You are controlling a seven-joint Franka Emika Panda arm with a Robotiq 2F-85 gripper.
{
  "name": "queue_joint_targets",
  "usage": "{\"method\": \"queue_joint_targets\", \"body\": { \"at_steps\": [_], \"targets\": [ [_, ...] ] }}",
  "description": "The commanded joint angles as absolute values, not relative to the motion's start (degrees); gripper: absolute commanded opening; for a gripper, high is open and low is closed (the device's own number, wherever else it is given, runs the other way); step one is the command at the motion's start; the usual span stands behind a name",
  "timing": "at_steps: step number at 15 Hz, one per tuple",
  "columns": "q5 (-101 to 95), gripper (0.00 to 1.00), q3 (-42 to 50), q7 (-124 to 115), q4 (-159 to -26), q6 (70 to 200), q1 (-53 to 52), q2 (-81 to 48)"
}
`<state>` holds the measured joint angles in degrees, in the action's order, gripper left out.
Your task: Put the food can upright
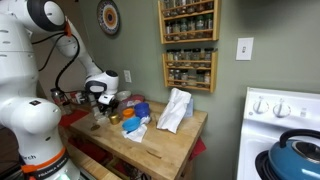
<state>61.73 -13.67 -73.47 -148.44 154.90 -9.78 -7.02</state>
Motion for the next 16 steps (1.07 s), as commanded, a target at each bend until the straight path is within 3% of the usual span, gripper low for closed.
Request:
{"method": "queue_joint_targets", "body": {
  "at_steps": [1,16],
  "targets": [
    [56.47,0.34,-12.08,-78.78,-149.53,154.37,-11.57,-4.78],
    [4.22,0.34,-13.47,-123.43,-149.88,145.86,-11.16,7.37]
  ]
}}
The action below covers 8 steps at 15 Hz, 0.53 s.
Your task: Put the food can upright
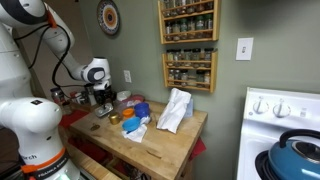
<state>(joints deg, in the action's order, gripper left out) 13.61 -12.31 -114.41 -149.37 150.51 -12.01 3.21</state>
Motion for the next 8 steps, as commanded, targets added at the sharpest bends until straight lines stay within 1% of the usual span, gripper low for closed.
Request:
{"method": "queue_joint_targets", "body": {
  "at_steps": [1,4,8],
  "targets": [
    [1.26,0.34,-14.00,-125.83,-149.34,143.83,-11.08,7.94],
    [-5.22,0.34,-15.86,-131.87,-147.18,137.56,-11.36,8.47],
    [-8.34,0.34,-18.11,-135.96,-144.28,131.30,-12.37,7.22]
  ]
}}
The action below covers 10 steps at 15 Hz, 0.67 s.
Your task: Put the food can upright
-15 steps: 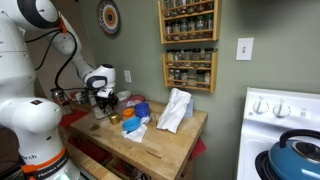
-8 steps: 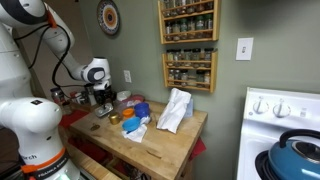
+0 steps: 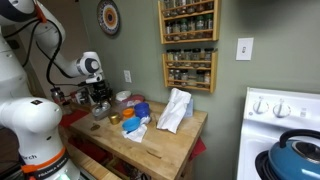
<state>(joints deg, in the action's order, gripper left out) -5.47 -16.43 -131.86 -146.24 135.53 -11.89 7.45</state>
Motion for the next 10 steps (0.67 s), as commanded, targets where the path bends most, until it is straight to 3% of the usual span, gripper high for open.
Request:
{"method": "queue_joint_targets", "body": {
  "at_steps": [1,10],
  "targets": [
    [-8.44,0.34,-18.56,-136.53,-143.60,130.57,-12.72,6.73],
    [-17.09,0.34,-21.56,-148.83,-136.97,126.06,-15.11,0.46]
  ]
}}
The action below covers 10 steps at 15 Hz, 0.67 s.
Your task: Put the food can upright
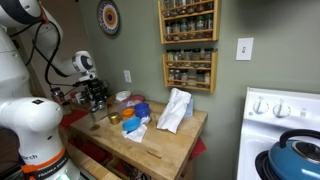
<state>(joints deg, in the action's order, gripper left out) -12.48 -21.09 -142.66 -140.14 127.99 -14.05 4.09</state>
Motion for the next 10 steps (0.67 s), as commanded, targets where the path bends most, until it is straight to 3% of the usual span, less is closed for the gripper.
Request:
{"method": "queue_joint_targets", "body": {
  "at_steps": [1,8,9,10],
  "targets": [
    [-18.47,0.34,-21.51,-150.17,-136.19,125.57,-15.48,-0.42],
    [-23.20,0.34,-19.93,-156.58,-130.93,123.01,-18.41,-6.76],
    [-23.29,0.84,-19.57,-156.56,-130.57,122.91,-18.71,-6.91],
    [-22.67,0.84,-19.28,-155.16,-130.15,122.60,-18.75,-6.38]
  ]
}}
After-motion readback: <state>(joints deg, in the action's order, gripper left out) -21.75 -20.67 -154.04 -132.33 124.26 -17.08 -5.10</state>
